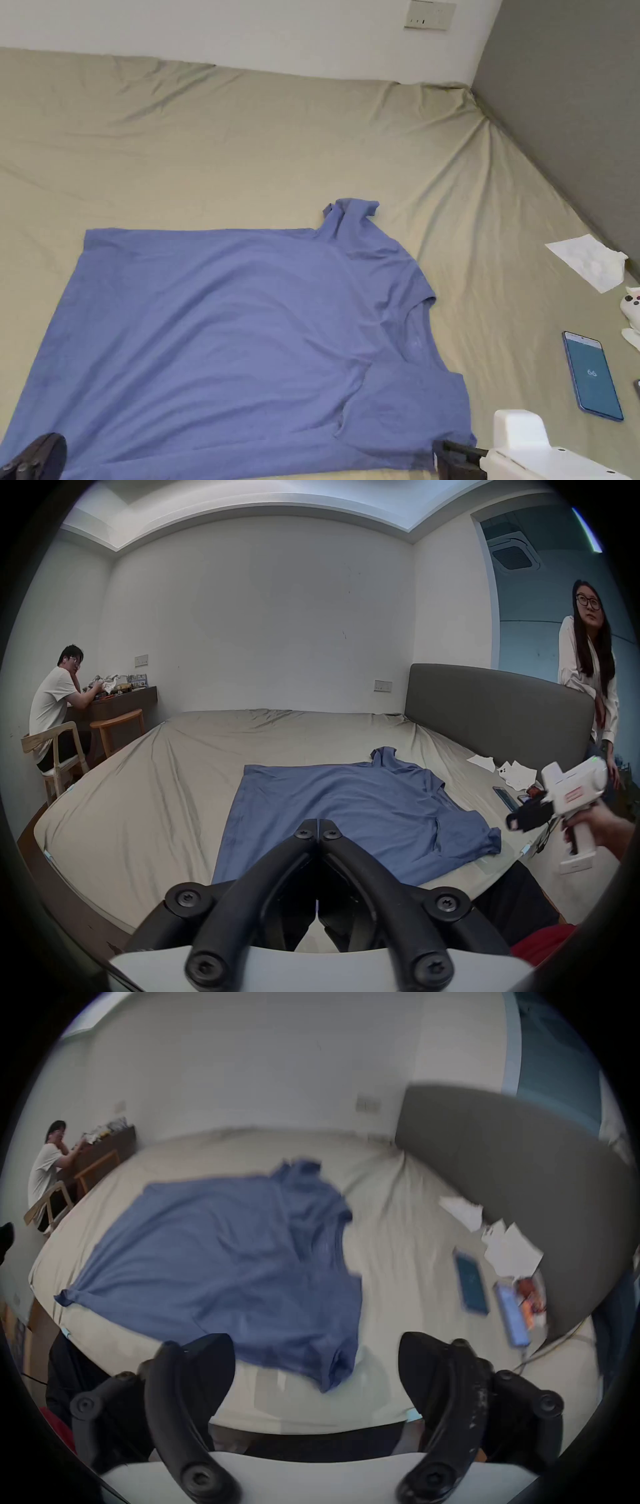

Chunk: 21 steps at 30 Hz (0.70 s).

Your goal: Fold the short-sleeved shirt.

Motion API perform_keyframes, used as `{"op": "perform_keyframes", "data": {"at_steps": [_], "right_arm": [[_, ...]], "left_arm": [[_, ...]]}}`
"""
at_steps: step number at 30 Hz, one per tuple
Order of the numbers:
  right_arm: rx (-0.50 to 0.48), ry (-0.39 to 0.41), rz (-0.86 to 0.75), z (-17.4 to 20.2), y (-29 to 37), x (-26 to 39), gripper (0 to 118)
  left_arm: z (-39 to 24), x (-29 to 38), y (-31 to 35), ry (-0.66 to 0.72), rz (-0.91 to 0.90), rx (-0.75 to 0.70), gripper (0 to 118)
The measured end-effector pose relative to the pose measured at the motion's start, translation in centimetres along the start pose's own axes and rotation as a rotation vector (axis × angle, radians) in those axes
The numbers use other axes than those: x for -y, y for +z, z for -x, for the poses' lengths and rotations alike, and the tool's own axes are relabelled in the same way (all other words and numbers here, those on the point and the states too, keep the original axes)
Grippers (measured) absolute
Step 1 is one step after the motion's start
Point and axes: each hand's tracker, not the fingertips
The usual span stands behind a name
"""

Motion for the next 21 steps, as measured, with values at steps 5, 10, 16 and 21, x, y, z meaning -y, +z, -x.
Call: {"op": "perform_keyframes", "data": {"at_steps": [5,10,16,21], "right_arm": [[0.046,0.033,0.067,0.0,-4.5,0.6,92],[-0.005,0.07,0.078,1.0,-5.5,1.6,36],[-0.034,0.015,0.048,0.7,-4.7,1.1,10],[-0.031,0.05,0.049,0.9,-4.4,0.9,9]], "left_arm": [[0.0,0.2,0.1,0.005,0.008,0.002,0],[0.3,0.0,0.2,0.01,0.011,-0.009,0],[2.1,0.2,-0.2,0.072,0.041,-0.008,0],[8.1,1.4,-4.3,0.168,0.176,-0.16,92]]}}
